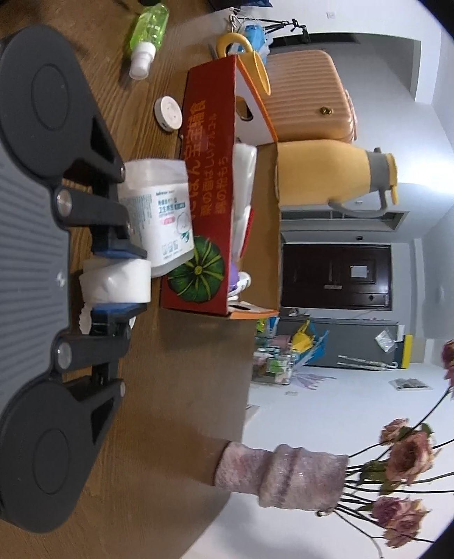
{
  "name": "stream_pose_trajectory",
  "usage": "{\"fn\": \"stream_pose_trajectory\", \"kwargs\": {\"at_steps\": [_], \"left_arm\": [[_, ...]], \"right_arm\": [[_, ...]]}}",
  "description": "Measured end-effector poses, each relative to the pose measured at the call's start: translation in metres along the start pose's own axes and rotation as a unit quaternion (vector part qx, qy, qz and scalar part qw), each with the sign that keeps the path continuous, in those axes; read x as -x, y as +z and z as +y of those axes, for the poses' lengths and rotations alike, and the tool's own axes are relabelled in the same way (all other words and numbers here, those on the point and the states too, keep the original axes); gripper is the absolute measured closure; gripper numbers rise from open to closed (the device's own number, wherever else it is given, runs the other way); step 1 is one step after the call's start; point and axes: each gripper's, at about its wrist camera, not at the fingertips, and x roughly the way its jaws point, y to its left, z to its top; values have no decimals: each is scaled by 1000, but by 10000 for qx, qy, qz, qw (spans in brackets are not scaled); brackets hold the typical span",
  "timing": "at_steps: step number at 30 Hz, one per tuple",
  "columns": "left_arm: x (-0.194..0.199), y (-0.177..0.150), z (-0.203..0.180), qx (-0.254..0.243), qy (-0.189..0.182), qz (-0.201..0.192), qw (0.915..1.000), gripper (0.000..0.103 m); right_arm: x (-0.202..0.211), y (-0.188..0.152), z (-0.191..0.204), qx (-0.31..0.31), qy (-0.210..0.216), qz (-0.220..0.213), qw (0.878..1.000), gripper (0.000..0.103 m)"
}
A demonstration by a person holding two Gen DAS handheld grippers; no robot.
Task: Organize rigid objects
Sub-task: 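Move the right tool to the white tape roll and close on it, then lift the tape roll with the right tool while the left tool grasps the green spray bottle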
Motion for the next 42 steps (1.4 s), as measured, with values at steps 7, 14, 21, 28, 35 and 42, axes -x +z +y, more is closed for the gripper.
{"fn": "stream_pose_trajectory", "kwargs": {"at_steps": [7, 14, 21, 28, 35, 42], "left_arm": [[0, 0, 0, 20, 10, 1, 10000, 0], [1, 1, 2, 38, -5, -4, 10000, 0], [1, 1, 2, 36, 14, 4, 10000, 0], [-9, 9, 15, -32, 185, -96, 9998, 0], [-36, 26, 54, 207, 244, -7, 9995, 12], [-52, 23, 67, 299, 52, 561, 9980, 24]], "right_arm": [[29, -2, 13, -20, 35, -444, 9990, 80], [67, -11, 34, -25, 193, -799, 9966, 80], [79, -17, 42, -56, 286, -845, 9960, 80], [79, -19, 42, -86, 265, -805, 9964, 80], [77, -19, 41, -141, 185, -759, 9968, 80], [79, -21, 40, -230, 123, -776, 9966, 80]]}}
